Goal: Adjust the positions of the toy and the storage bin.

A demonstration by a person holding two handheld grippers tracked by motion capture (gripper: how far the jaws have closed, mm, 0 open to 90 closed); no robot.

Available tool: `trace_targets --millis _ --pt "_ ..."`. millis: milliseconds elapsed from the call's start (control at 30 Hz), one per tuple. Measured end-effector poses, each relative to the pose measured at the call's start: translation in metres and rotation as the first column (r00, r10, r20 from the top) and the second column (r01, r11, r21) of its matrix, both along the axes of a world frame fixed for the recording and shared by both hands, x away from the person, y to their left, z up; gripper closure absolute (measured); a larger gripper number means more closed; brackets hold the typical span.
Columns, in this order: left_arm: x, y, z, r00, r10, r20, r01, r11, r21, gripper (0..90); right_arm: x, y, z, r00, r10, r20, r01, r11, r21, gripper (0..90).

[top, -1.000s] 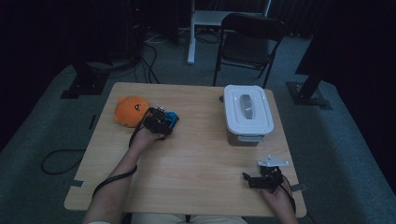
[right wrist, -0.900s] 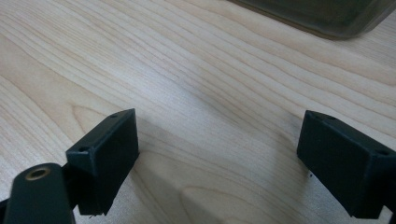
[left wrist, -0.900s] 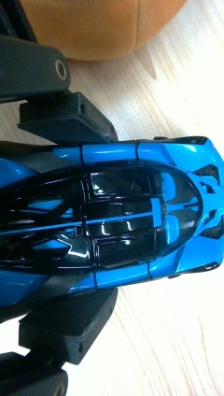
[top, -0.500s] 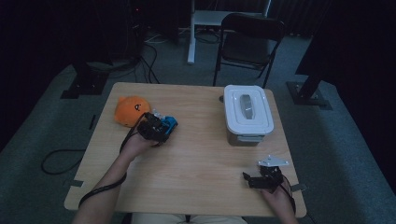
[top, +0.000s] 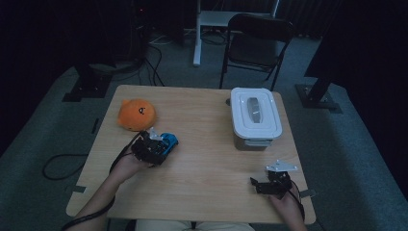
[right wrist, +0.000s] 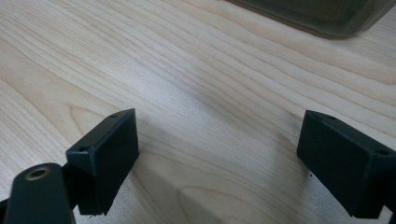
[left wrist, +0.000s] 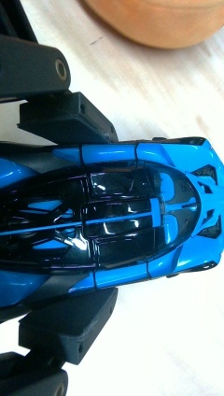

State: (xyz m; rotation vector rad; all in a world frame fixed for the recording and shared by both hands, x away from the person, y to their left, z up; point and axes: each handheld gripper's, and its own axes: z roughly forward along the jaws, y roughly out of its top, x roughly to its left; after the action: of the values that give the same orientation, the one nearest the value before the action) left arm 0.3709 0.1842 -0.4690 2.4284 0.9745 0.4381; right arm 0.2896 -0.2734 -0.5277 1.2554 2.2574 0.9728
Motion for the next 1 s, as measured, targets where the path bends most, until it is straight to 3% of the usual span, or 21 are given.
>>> trace_targets --millis 133,433,567,700,800,833,1000 --pt "-0.019 0.007 0.0 0.9979 -0.064 -0.012 0.064 0.9979 -0.007 25.8 0.0 0.0 0.0 1.0 -0.001 0.0 0.001 1.0 0.0 12.1" --pt "-0.052 0.011 -0.01 0.9938 -0.109 -0.021 0.109 0.9939 0.013 25.7 0.0 0.0 0.0 1.0 -0.005 -0.001 0.005 1.0 0.0 12.1" --pt "-0.066 0.011 -0.014 0.9872 -0.158 -0.019 0.159 0.987 0.025 25.7 0.0 0.0 0.0 1.0 -0.006 -0.001 0.006 1.0 0.0 12.1" --pt "-0.077 0.015 -0.016 0.9734 -0.228 -0.023 0.229 0.9729 0.034 25.7 0.0 0.0 0.0 1.0 -0.006 -0.001 0.006 1.0 0.0 12.2" --pt "-0.084 0.019 -0.017 0.9675 -0.252 -0.018 0.253 0.9673 0.026 25.7 0.0 0.0 0.0 1.0 -0.006 -0.001 0.006 1.0 0.0 12.1" --pt "-0.084 0.021 -0.018 0.9674 -0.251 -0.036 0.251 0.9678 0.013 25.6 0.0 0.0 0.0 1.0 -0.006 -0.001 0.006 1.0 0.0 12.1" --pt "-0.087 0.029 -0.022 0.959 -0.279 -0.048 0.28 0.96 0.006 25.6 0.0 0.0 0.0 1.0 -0.009 0.0 0.009 1.0 -0.001 12.1"
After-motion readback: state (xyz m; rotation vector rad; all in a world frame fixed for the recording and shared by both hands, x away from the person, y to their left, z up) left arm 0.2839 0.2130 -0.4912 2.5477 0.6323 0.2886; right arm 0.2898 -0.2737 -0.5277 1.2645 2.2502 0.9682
